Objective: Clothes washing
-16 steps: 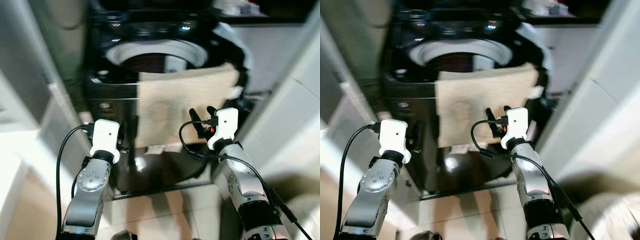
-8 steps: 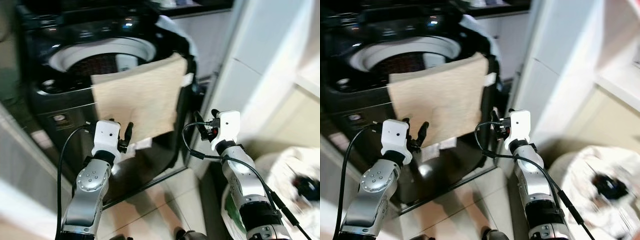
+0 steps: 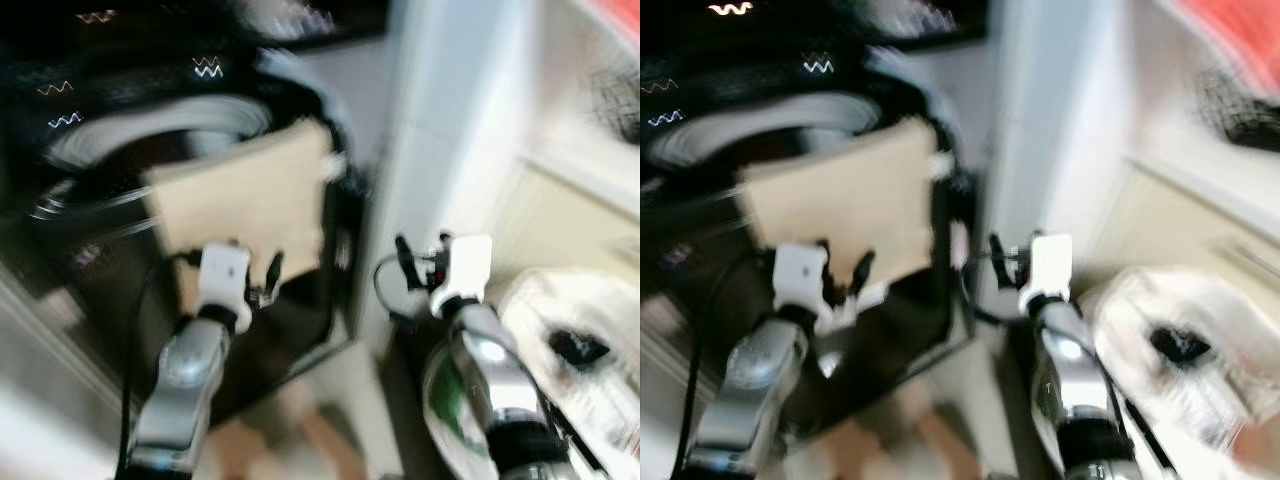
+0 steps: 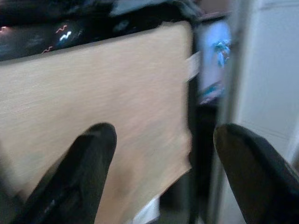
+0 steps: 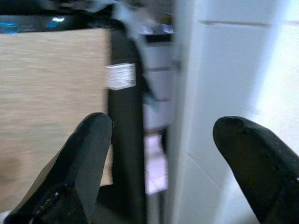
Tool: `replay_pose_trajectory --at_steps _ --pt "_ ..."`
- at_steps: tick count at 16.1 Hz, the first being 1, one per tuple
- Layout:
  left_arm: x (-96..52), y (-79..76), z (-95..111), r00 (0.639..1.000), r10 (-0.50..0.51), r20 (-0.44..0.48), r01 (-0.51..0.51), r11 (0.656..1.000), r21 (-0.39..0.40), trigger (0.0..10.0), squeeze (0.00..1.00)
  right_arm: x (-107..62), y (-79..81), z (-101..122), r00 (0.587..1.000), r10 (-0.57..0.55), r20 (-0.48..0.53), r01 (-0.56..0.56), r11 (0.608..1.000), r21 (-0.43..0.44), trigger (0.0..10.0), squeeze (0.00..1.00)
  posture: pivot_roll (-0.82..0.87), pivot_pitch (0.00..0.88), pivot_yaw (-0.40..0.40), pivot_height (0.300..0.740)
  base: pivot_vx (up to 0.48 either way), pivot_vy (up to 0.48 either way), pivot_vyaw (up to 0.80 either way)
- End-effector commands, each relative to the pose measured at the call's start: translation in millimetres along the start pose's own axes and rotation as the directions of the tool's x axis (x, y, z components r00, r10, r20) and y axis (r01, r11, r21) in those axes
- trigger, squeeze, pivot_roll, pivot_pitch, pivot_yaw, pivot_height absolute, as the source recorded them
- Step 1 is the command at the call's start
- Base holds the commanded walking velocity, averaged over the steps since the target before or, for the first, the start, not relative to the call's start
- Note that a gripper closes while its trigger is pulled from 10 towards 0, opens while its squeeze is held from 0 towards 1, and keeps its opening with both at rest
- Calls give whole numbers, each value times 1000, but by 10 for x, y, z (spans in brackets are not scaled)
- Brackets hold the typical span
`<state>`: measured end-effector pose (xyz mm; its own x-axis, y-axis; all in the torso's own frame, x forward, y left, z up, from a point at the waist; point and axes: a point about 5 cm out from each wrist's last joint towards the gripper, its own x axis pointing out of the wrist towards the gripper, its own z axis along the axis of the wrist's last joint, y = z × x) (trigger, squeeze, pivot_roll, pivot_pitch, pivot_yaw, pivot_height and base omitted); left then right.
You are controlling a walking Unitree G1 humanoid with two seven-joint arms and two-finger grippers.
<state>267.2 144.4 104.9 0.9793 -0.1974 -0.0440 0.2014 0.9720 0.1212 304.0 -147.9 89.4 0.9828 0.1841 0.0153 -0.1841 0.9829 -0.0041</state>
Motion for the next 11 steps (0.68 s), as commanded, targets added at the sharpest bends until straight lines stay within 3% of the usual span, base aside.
replay_pose_trajectory --at_steps 1,2,3,11 --pt "6 -4 -41 1000 7 -15 -6 1000 5 10000 1000 25 -1 39 1000 -8 5 8 1000 -7 10000 1000 -95 0 14 740 0 0 0" --pt "3 -10 -37 1000 6 -12 -6 1000 1 10000 1000 32 -7 41 1000 -5 3 5 1000 -13 10000 1000 -96 0 14 740 0 0 0" --pt "3 -32 -38 1000 -6 -9 6 1000 -15 10000 1000 43 -13 54 1000 -3 6 3 1000 -23 10000 0 -101 0 14 740 0 0 0" --pt "50 -68 -62 999 -51 -16 51 999 -9 10000 1000 48 -6 73 1000 7 19 -6 999 -36 10000 0 -98 0 21 740 0 0 0"
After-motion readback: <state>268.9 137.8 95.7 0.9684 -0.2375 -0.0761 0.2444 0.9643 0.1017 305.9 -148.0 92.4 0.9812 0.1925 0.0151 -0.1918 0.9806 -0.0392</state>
